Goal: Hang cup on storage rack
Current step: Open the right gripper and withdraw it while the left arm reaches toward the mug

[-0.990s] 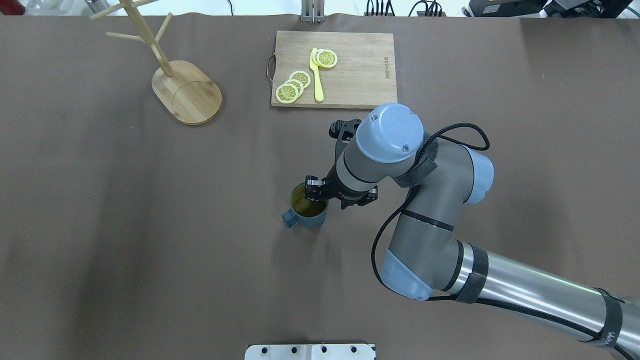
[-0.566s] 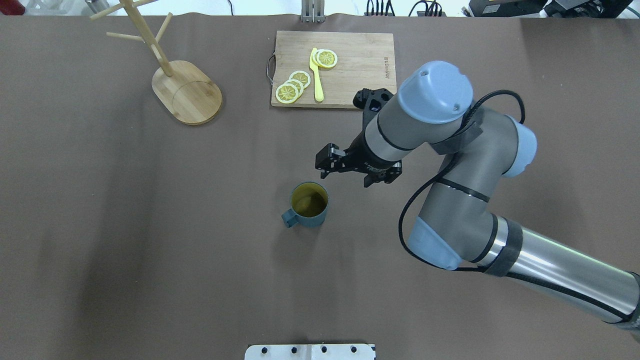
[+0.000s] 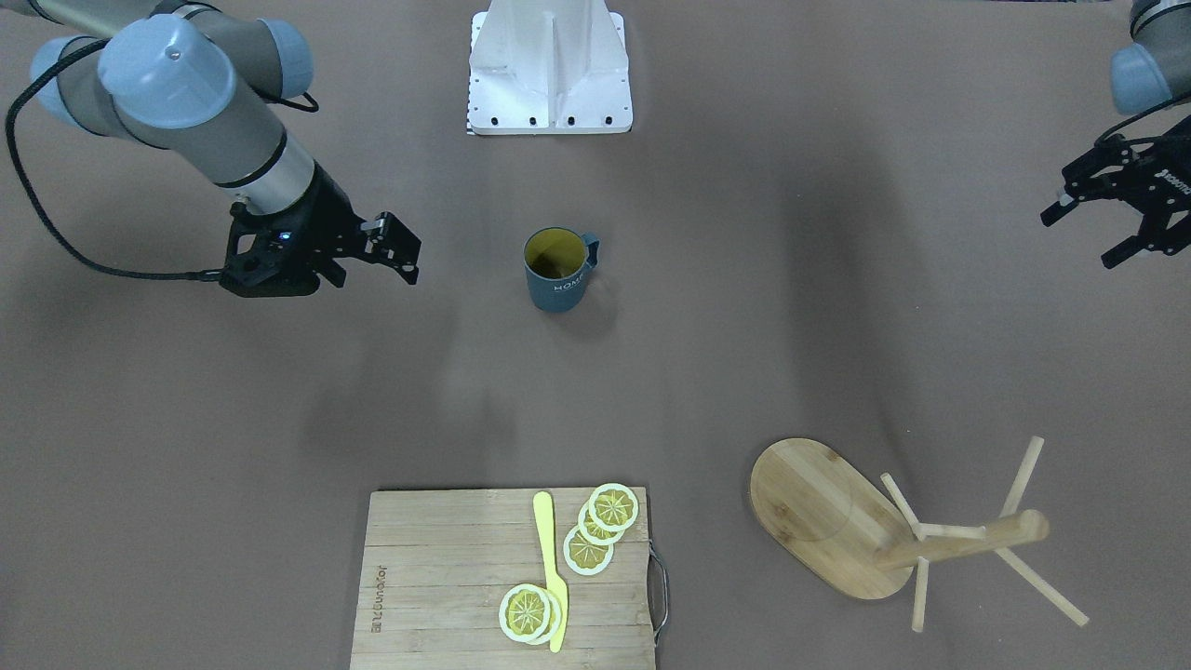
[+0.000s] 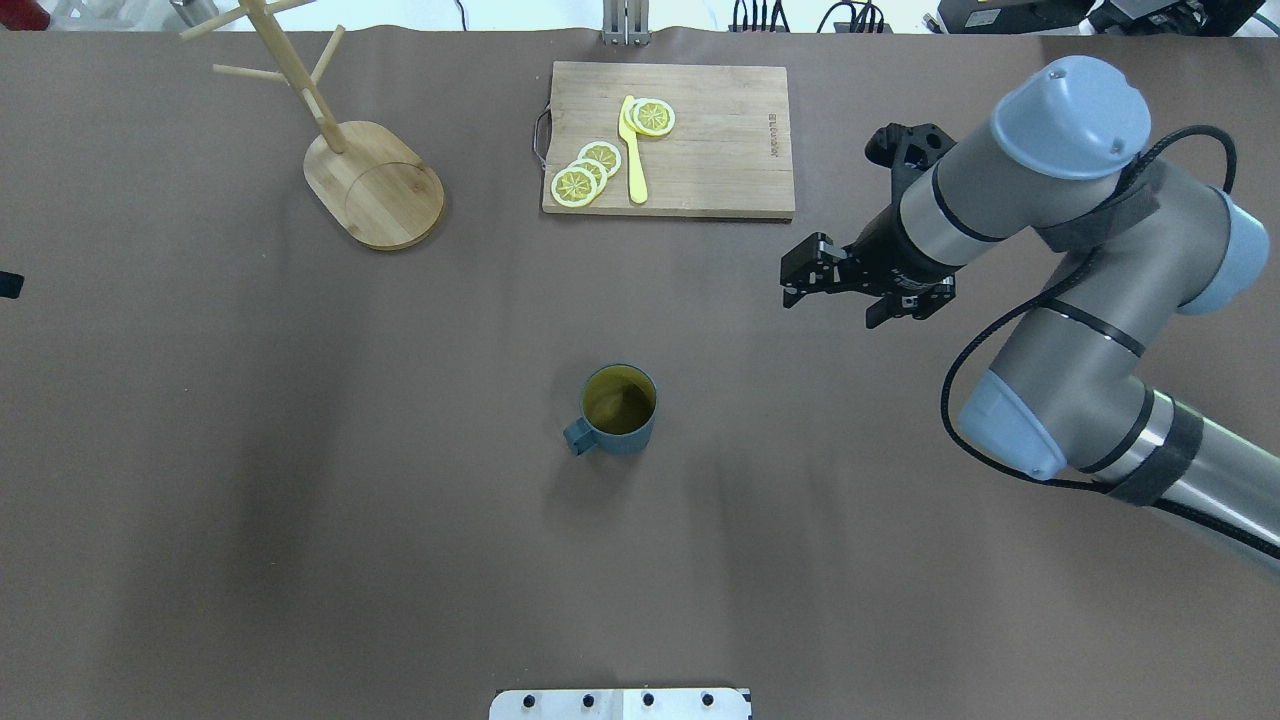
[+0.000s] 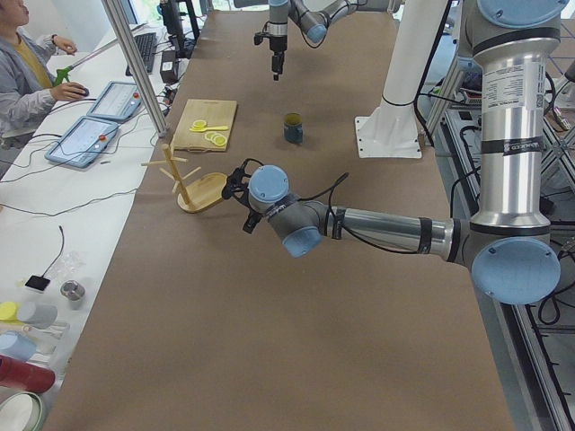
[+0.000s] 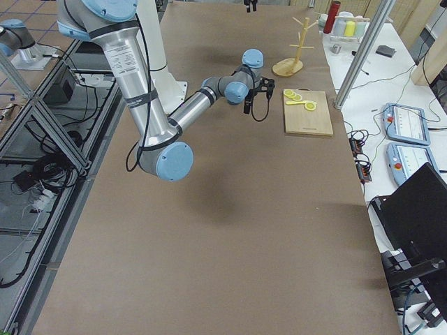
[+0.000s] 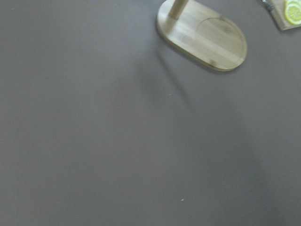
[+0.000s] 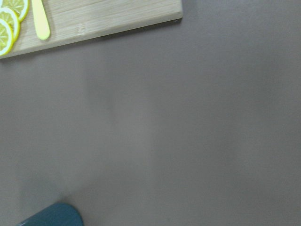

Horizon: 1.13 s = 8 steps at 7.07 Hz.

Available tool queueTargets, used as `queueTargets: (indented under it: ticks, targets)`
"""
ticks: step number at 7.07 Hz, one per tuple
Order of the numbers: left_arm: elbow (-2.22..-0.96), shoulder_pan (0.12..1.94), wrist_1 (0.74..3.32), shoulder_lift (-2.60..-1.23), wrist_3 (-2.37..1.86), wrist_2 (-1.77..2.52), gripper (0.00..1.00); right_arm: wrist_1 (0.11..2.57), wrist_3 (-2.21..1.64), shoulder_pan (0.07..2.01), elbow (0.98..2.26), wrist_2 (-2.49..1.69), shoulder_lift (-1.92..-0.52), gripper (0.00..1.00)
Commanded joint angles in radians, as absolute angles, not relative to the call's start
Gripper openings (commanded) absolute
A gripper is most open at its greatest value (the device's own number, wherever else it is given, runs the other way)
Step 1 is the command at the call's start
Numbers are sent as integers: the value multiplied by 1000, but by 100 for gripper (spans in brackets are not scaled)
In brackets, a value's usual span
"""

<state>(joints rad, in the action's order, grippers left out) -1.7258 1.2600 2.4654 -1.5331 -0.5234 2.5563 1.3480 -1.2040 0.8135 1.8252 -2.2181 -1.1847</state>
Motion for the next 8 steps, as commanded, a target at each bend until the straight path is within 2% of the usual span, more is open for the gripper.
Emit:
queueTargets:
  ticks: [1,4,6,8]
  targets:
    - [-1724,1111,2564,-1681,-591,2505,97,1348,-1032,918,1822,-2292,-1284,100]
    - [-1729,874,2693,-1721,-600,2222,97,1350,-724,1056,1774,-2331,-1423,100]
    - [-1724,728,2800,-1736,-673,2032,97,1351,-535,1182,1680,-2422,-1440,100]
    - [-1727,677,2813,-1738,-689,2002,98,1350,-401,1238,1609,-2428,-1447,100]
